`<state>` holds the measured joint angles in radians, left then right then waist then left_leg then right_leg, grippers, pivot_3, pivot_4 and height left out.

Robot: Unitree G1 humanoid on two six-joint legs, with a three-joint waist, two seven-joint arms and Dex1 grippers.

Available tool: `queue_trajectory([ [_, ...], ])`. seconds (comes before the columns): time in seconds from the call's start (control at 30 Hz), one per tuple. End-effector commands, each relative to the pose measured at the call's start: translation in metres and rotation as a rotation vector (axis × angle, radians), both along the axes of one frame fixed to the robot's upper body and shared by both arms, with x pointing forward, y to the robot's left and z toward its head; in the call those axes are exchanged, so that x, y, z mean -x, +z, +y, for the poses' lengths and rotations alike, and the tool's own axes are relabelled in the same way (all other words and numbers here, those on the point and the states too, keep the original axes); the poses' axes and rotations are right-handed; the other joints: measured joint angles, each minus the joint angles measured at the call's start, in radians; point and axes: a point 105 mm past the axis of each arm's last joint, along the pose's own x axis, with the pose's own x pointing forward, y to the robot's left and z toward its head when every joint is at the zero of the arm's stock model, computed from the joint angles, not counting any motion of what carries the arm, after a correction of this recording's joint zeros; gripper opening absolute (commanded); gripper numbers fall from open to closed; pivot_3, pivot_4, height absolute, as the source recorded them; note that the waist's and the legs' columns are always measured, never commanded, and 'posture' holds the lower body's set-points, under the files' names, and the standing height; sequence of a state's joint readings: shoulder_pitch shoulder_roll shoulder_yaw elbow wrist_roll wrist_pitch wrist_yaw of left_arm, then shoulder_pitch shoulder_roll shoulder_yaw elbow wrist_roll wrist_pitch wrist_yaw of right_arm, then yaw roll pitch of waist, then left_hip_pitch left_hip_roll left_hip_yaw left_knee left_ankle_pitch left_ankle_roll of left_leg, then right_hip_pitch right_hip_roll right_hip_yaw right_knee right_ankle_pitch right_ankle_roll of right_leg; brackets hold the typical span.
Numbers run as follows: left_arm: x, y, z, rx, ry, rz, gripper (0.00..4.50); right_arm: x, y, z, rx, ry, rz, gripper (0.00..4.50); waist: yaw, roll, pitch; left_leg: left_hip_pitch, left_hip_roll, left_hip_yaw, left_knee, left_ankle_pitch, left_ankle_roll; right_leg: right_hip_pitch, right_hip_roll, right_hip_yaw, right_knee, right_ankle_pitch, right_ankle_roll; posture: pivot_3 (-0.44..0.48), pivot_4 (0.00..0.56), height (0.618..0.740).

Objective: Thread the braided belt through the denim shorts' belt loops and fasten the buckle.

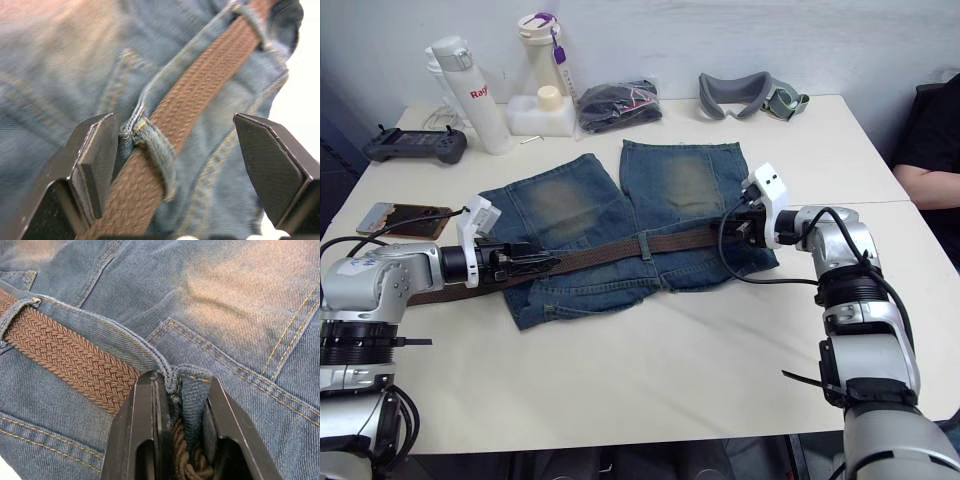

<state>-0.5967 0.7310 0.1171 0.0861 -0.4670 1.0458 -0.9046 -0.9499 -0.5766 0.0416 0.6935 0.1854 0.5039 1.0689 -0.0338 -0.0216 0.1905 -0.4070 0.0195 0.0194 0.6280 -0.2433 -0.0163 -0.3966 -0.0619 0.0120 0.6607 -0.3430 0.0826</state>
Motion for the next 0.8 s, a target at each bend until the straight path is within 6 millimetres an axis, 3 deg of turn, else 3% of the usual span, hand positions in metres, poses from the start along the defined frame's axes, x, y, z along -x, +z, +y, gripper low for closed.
queue_trajectory([
  [0.03, 0.009, 0.016, -0.003, 0.026, -0.039, -0.045, 3.94, 0.0, 0.011, 0.004, -0.023, 0.016, -0.045, 0.32, -0.001, 0.0, 0.0, 0.0, 0.0, 0.0, 0.0, 0.0, 0.0, 0.0, 0.0, 0.0, 0.0, 0.0, 0.0, 0.0, 0.15, 0.74],
  [0.37, 0.005, 0.006, 0.001, 0.013, -0.001, -0.022, 3.94, -0.001, 0.012, 0.005, -0.029, 0.014, -0.05, 0.32, -0.001, 0.0, 0.0, 0.0, 0.0, 0.0, 0.0, 0.0, 0.0, 0.0, 0.0, 0.004, 0.0, 0.0, 0.0, 0.0, 0.15, 0.74],
  [0.57, -0.017, 0.005, 0.008, 0.001, 0.107, -0.061, 3.94, -0.001, 0.013, 0.006, -0.033, 0.019, -0.052, 0.32, 0.0, 0.0, 0.0, 0.0, 0.0, 0.0, 0.0, 0.0, 0.0, 0.0, 0.0, 0.005, 0.0, 0.0, 0.0, 0.0, 0.15, 0.74],
  [0.8, -0.017, -0.004, -0.003, 0.019, 0.072, -0.031, 3.94, 0.001, 0.014, 0.003, -0.031, 0.016, -0.054, 0.32, -0.002, 0.0, 0.0, 0.0, 0.0, 0.001, 0.0, 0.0, 0.0, 0.0, 0.0, 0.005, 0.0, 0.0, 0.0, 0.0, 0.15, 0.74],
])
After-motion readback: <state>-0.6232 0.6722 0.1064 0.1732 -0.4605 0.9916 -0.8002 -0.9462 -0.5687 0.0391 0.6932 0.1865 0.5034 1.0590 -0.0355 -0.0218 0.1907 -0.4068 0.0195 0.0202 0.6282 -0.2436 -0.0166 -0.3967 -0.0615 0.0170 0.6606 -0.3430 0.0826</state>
